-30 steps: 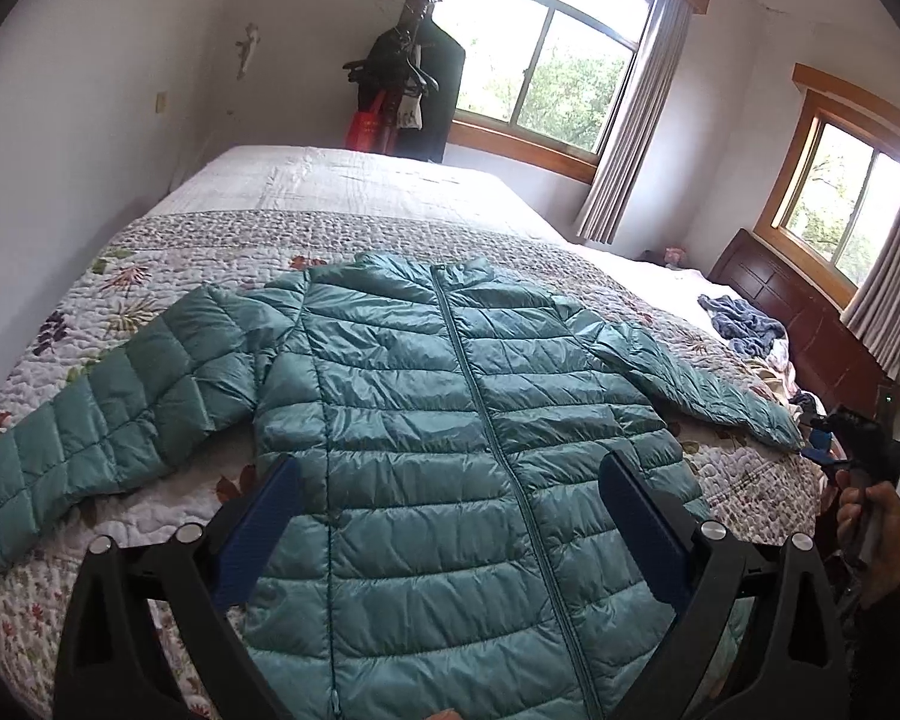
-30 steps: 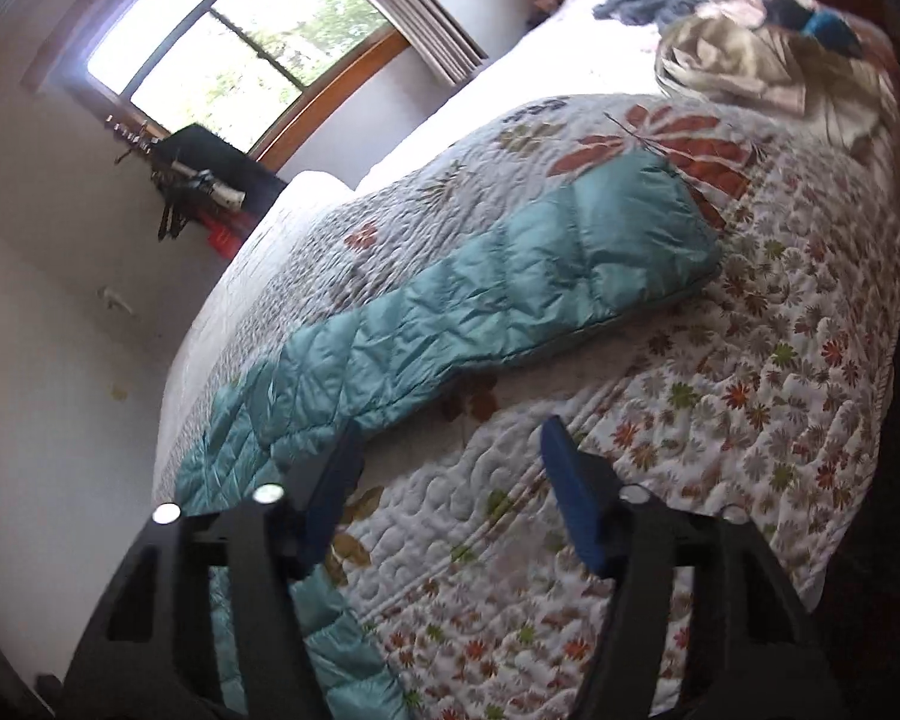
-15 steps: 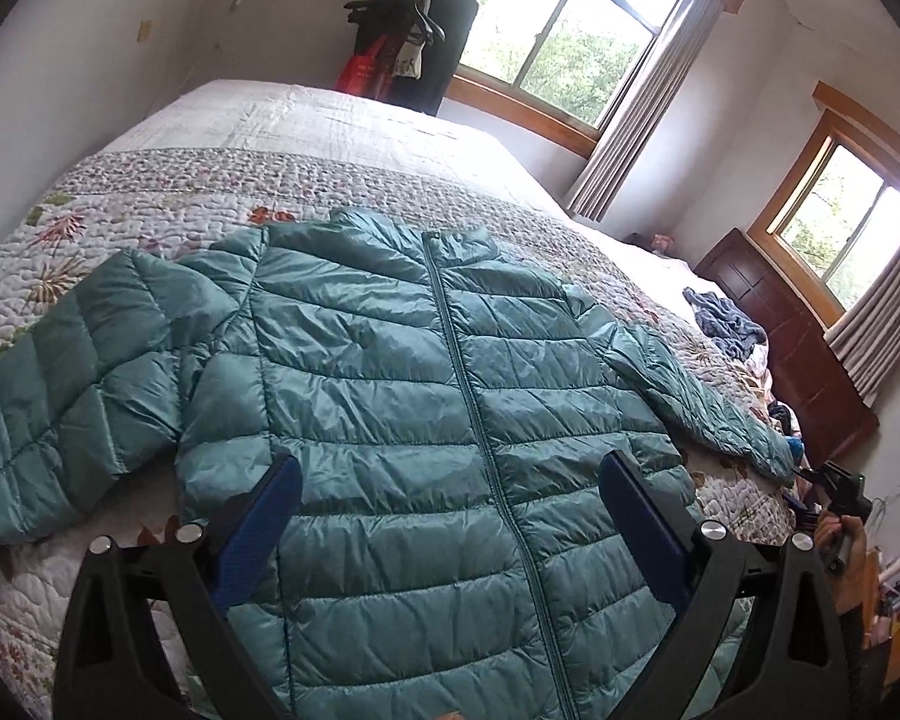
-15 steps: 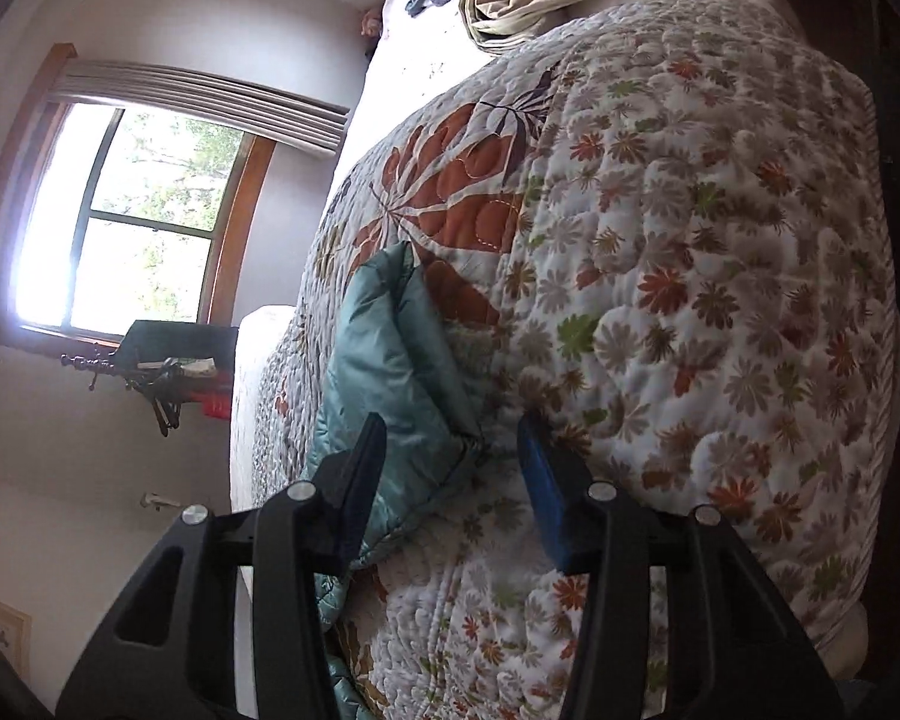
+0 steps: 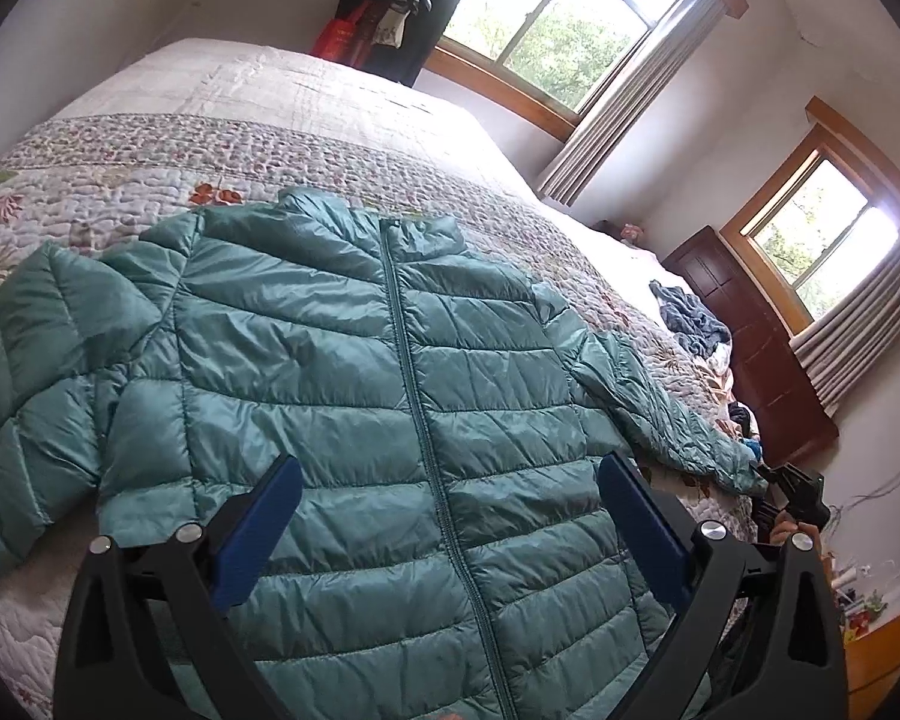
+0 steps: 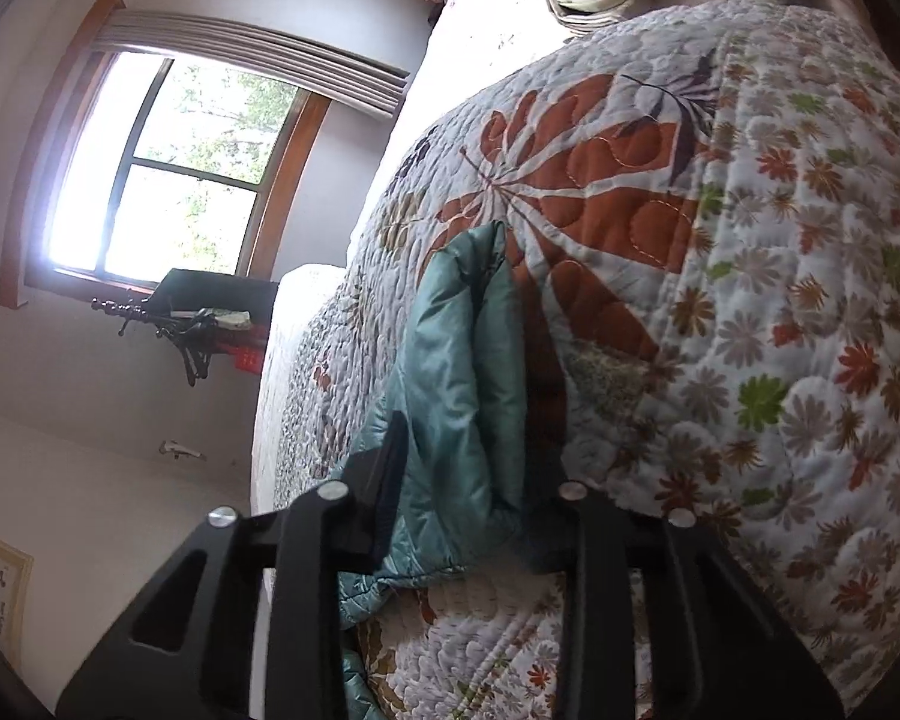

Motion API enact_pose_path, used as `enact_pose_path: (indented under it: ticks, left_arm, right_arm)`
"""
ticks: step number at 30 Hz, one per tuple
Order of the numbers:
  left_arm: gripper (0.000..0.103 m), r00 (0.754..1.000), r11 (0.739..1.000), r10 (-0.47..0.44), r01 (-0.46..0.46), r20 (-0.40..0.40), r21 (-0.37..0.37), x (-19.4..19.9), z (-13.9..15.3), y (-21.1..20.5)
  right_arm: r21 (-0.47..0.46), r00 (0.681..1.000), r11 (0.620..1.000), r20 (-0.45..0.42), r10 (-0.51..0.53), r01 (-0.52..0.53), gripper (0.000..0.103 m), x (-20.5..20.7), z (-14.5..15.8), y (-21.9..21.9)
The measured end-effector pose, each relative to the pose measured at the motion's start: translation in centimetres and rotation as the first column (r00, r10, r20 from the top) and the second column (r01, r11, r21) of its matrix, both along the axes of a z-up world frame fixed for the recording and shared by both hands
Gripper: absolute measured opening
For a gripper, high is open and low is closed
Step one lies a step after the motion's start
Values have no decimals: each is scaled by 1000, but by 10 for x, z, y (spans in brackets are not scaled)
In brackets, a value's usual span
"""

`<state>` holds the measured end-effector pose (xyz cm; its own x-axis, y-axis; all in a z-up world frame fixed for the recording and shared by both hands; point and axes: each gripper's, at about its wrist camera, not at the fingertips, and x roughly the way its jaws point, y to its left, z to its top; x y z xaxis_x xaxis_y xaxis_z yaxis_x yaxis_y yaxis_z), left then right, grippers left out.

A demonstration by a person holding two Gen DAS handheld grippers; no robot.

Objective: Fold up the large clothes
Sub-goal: 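Reach the right tool to the nearest sleeve cuff and close on it, then lift the sleeve with the right tool and lay it across the jacket body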

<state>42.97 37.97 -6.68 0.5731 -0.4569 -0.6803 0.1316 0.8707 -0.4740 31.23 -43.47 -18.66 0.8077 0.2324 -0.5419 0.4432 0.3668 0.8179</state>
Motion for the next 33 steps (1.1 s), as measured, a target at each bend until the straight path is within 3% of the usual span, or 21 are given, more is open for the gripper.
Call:
enact_pose_path:
  ticks: [2,8,13,18,25,33]
  left_arm:
    - [99,1000,1000,-10,9,-16,-12,1,-1,1]
    - [99,1000,1000,-6,6,-4,7,-3,3,4]
    - [99,998,1000,7,-8,67,27,-13,17,7]
    - [99,997,1000,8,-9,82,8,-16,34,19]
    - [99,999,999,37,-35,37,-36,-12,40,41]
    - [99,999,995,50,-49,10,-85,6,37,61]
  right_arm:
    - [-38,1000,999,14,14,-14,12,5,17,6]
    - [-229,990,969,88,112,-89,10,33,101,51]
    - [-416,955,892,149,257,-175,10,62,180,132]
    - [-550,893,790,161,420,-272,10,88,226,232]
    - [-673,789,618,83,609,-406,10,118,225,382]
    - [-716,669,413,-101,736,-563,10,137,163,513]
